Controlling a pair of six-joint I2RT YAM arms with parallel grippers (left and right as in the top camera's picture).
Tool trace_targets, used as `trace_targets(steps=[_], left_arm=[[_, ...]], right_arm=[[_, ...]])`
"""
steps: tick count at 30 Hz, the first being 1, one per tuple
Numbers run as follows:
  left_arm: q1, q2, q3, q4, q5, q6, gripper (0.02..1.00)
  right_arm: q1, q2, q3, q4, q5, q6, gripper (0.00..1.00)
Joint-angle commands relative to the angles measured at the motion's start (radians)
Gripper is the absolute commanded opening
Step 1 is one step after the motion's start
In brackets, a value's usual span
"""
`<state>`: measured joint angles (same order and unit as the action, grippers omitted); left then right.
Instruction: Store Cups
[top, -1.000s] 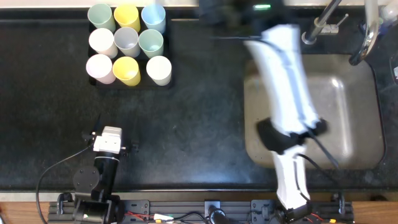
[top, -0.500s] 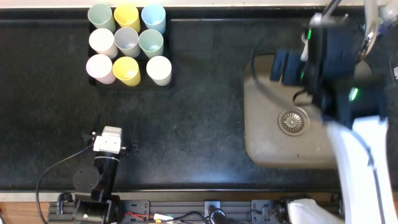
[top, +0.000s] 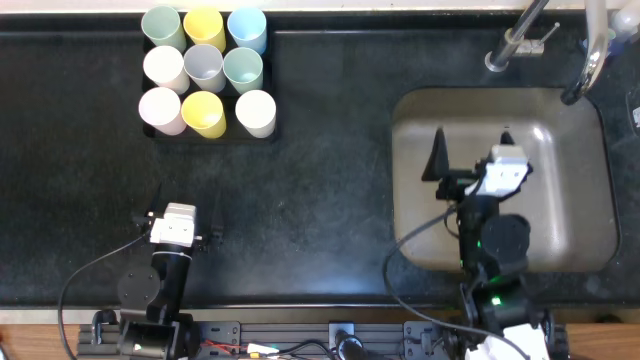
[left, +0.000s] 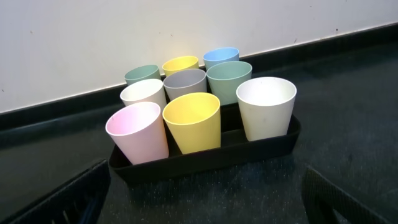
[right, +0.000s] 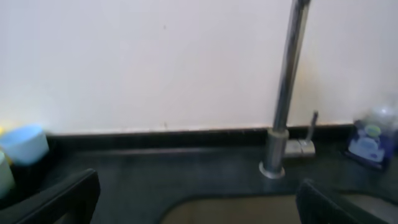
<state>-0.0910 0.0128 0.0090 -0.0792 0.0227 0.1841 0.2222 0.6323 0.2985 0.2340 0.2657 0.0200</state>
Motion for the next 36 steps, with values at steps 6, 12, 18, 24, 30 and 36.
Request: trace_targets(steps=[6,12,18,24,30,36], left_arm=[[0.003,-0.01,-0.001,-0.004,0.002,0.01,0.998],[0.003,-0.01,-0.001,-0.004,0.002,0.01,0.998],[0.003,-0.01,-0.001,-0.004,0.002,0.01,0.998],[0.003,-0.01,-0.001,-0.004,0.002,0.01,0.998],[0.003,-0.01,-0.001,-0.004,0.002,0.01,0.998],[0.003,-0.01,-0.001,-0.004,0.002,0.01,0.998]], right_arm=[[0.0,-0.044,-0.126,0.011,0.009,-0.031,0.996],[-0.139,-0.18,-0.161,-0.012,-0.012,-0.031,0.996],[-0.155,-0.305,-0.221,-0.037,-0.012,-0.031,0.998],[-0.156,-0.444,-0.294,-0.128,-0.012,-0.031,0.998],[-0.156,-0.574,-0.294,-0.286,-0.013,-0.031,0.993],[-0.156,-0.629,-0.294,-0.288,-0.013,-0.031,0.998]])
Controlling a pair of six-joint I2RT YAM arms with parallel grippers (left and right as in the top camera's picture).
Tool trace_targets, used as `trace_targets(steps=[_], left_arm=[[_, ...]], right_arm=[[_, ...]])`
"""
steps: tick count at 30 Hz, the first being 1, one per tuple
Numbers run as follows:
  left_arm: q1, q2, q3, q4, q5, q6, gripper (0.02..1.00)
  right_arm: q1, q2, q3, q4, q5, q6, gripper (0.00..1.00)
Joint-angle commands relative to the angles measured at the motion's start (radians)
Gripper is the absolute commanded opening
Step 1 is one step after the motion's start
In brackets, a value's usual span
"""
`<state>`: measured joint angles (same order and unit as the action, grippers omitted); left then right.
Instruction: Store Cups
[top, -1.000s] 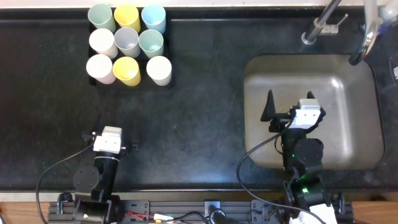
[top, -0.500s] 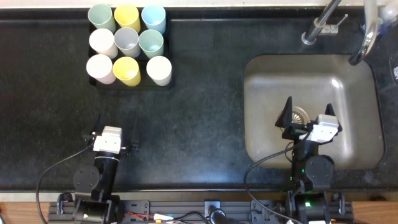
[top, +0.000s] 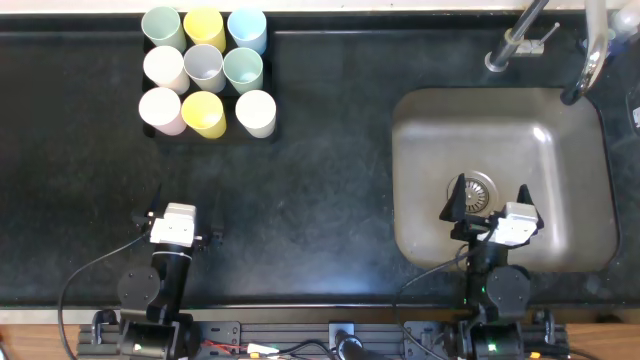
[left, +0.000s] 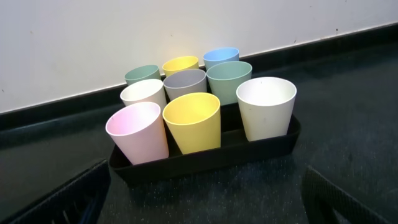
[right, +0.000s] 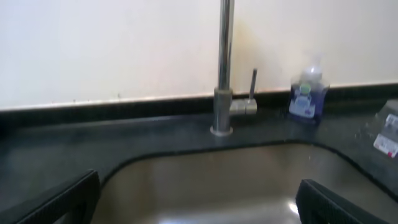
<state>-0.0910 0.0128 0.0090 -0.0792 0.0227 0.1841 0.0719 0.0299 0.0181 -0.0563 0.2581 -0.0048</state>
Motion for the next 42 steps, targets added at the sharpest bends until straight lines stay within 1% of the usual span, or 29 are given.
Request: trace_targets(steps=[1,31,33,37,38,42], left_arm=[[0.003,-0.01,-0.001,-0.004,0.002,0.01,0.998],[0.003,-0.01,-0.001,-0.004,0.002,0.01,0.996],[0.003,-0.01,-0.001,-0.004,0.002,0.01,1.0],[0.003,-0.01,-0.001,-0.004,0.002,0.01,0.998],[0.003,-0.01,-0.001,-0.004,0.002,0.01,0.998],[0.003,-0.01,-0.001,-0.004,0.002,0.01,0.998]], right_arm=[[-0.005,-0.027,-0.013,0.003,-0.005,-0.006,0.996],[-0.005,-0.018,-0.013,0.003,-0.008,-0.006,0.996],[-0.005,-0.018,-0.013,0.002,-0.031,-0.006,0.996],[-0.005,-0.018,-0.013,-0.009,-0.177,-0.006,0.996],[-0.005,-0.018,-0.013,-0.019,-0.196,-0.006,0.998],[-0.005,-0.018,-0.013,-0.018,-0.198,-0.006,0.998]])
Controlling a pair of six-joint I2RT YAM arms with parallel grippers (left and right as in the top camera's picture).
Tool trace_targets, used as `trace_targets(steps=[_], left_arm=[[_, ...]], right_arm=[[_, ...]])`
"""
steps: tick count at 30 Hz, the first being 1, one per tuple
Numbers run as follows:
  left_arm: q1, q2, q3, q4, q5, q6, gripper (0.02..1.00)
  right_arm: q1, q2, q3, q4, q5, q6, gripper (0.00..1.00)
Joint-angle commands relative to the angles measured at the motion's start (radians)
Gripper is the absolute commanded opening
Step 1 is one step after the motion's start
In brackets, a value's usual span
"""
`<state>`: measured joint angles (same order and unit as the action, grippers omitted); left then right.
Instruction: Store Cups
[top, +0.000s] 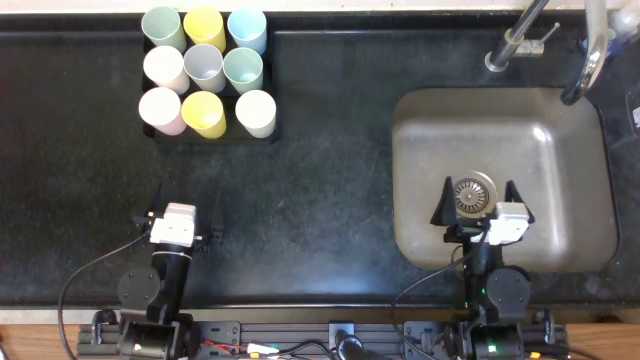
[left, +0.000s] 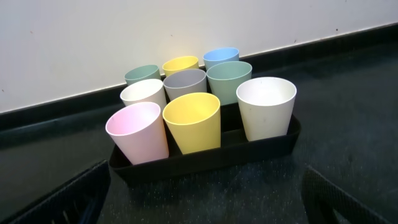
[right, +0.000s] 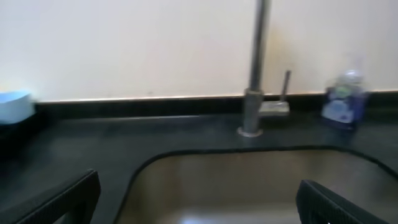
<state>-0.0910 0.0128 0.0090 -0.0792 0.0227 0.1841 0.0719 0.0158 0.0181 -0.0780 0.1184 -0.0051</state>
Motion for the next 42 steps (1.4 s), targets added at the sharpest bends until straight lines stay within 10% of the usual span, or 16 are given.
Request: trace_targets(steps=[1,42], left_arm=[[0.003,-0.01,-0.001,-0.004,0.002,0.01,0.998],[0.006,-0.01,-0.001,0.043,-0.211,-0.182,0.998]], right_arm=[[-0.005,-0.004,-0.013,0.004,-0.059,-0.006,0.996],[-0.005,-0.004,-0.013,0.002,-0.13,-0.007,0.996]])
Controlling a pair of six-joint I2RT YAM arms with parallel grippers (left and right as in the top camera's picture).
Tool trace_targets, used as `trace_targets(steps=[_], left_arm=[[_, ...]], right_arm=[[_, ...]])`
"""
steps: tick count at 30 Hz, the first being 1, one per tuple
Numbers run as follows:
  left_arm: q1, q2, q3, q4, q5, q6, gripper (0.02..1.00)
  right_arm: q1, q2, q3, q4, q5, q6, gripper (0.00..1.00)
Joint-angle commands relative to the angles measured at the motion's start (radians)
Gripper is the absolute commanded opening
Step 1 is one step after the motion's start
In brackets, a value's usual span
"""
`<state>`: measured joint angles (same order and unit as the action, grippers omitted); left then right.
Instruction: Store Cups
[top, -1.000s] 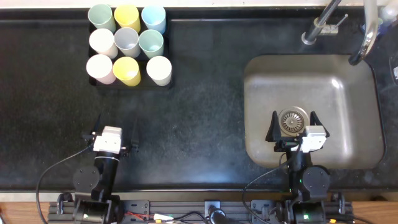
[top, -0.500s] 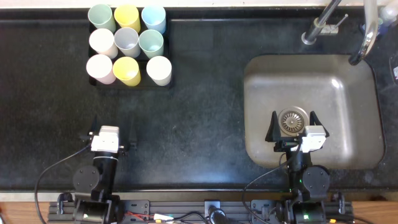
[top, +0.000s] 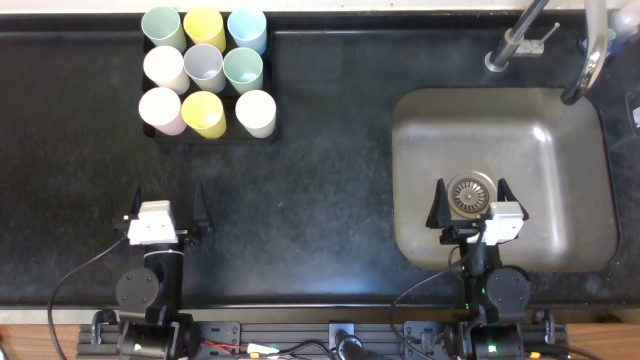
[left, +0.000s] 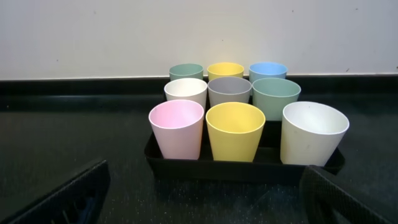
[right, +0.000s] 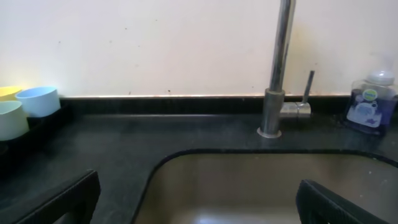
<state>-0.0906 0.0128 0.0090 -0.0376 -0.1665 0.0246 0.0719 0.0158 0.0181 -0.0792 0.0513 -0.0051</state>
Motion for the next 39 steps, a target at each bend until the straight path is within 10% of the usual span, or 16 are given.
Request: trace_targets(steps=[1,39], left_arm=[[0.005,-0.01,-0.001,0.002,-0.022,-0.023,0.998],[0.005,-0.01,-0.001,-0.028,-0.022,-0.023,0.998]], right_arm=[[-0.005,-0.004,-0.013,0.004,-0.084,-0.011,0.998],[-0.005,-0.004,-0.013,0.005,-0.103,-0.01,0.998]])
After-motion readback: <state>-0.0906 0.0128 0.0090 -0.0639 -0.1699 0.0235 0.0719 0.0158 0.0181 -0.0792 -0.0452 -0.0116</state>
